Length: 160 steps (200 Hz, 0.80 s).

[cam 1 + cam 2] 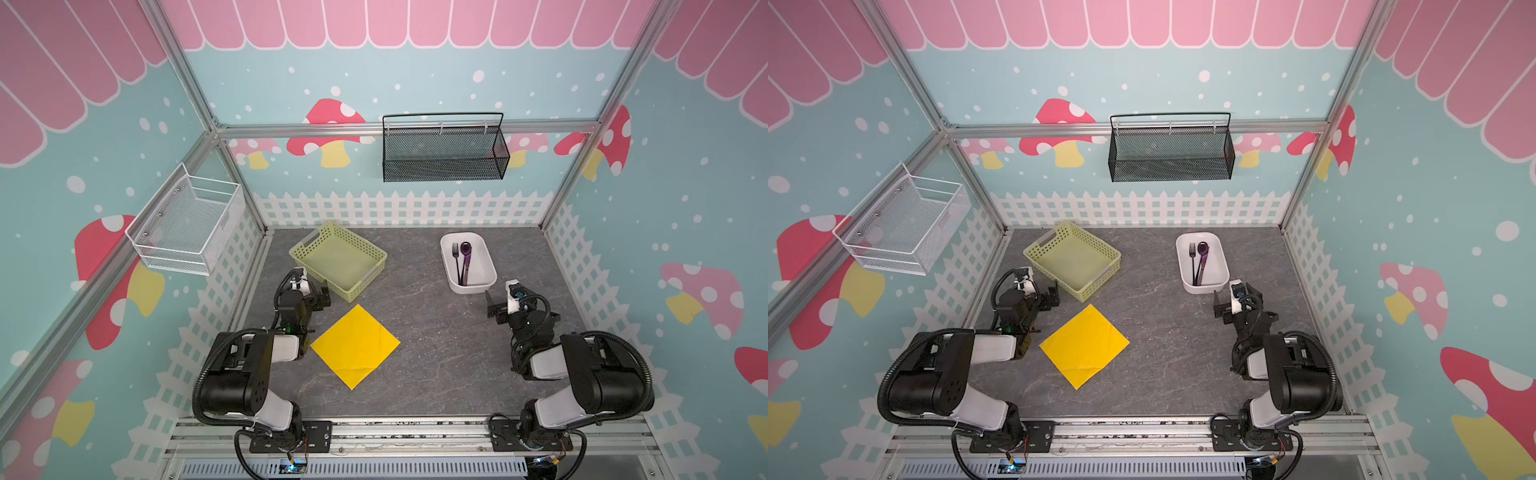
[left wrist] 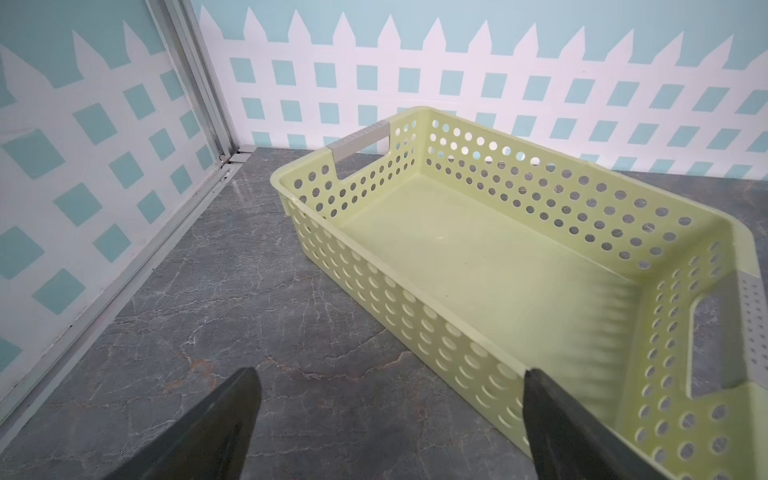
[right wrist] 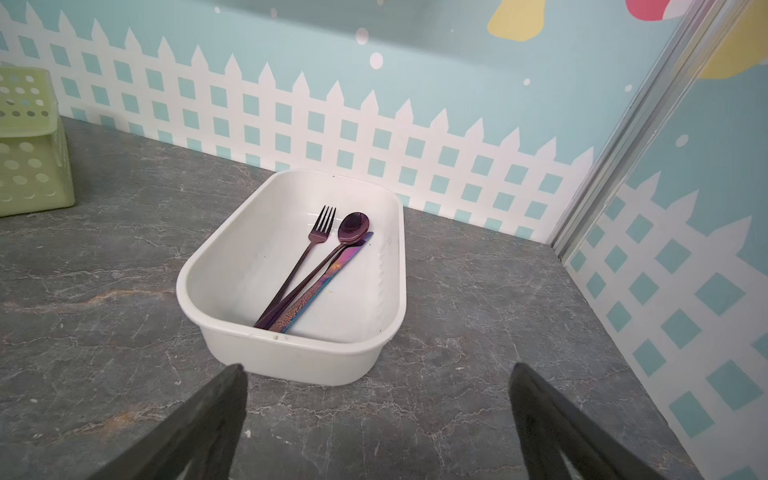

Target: Place the utensils on the paper napkin and roll it up

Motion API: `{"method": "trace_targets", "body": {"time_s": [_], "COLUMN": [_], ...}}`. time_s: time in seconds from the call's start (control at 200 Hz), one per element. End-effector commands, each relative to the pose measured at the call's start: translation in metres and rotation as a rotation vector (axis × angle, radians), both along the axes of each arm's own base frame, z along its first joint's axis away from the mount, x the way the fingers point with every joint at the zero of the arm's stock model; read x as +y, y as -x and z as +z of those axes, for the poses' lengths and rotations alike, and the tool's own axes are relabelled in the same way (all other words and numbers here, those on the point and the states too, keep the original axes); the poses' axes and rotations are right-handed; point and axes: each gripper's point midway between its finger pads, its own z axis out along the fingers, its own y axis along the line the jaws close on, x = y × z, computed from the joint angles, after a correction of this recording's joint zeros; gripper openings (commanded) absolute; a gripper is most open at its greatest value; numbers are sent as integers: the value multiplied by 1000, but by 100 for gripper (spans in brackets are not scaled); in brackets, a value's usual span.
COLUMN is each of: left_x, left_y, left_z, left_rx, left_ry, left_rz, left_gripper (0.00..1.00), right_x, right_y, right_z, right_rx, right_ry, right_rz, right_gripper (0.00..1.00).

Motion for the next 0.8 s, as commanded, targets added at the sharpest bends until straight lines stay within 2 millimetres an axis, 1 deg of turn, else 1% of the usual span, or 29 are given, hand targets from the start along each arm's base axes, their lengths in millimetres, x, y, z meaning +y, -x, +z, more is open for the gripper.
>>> {"method": "trace_targets", "body": {"time_s": [0.0,0.59,0.71,0.795], "left_x": [-2,-2,-2,-2], "left_y": [-1,-1,-1,-1], "left_z": [2,2,2,2], "left_rx": [-12,-12,-11,-11], "left_ry": [6,6,6,5], "left_rz": [-7,-7,-7,-5], "left_gripper": [99,99,100,99], "right_x": [1,0,-4,-13], "right_y": [2,2,0,-5], "right_z": [5,5,3,2], "right_rx": [-28,-27,-18,0], "right_ry": [18,16,9,-10], "right_rz": [5,2,-21,-78], "right_gripper": [99,99,99,99]}}
